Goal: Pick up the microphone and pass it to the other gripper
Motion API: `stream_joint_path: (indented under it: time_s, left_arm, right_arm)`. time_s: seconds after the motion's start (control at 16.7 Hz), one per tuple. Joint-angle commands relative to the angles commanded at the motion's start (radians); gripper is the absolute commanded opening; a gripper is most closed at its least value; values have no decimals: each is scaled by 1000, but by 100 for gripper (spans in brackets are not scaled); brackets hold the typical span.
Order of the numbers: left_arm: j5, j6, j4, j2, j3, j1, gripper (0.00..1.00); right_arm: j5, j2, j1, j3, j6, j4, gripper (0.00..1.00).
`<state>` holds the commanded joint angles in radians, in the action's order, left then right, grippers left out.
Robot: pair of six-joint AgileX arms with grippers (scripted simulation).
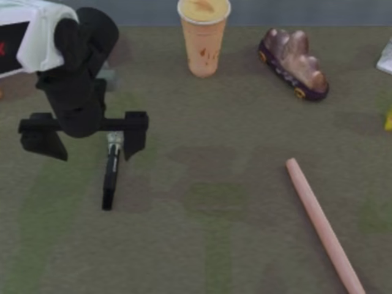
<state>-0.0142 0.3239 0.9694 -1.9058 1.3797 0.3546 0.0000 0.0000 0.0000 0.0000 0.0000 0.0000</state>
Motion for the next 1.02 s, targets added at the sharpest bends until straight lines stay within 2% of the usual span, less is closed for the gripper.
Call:
stream_joint_path:
  time_s: [0.3,0.78,1.02]
  left_arm:
    - [0,-2,-18,-8,-11,-4,100]
    - [2,-8,-324,-177,-142,-5,100]
    - [2,-8,-347,-194,-153,-6,100]
  right_arm:
    - [0,0,0,0,0,0,100]
    - [0,0,0,0,0,0,100]
    - [0,0,0,0,0,0,100]
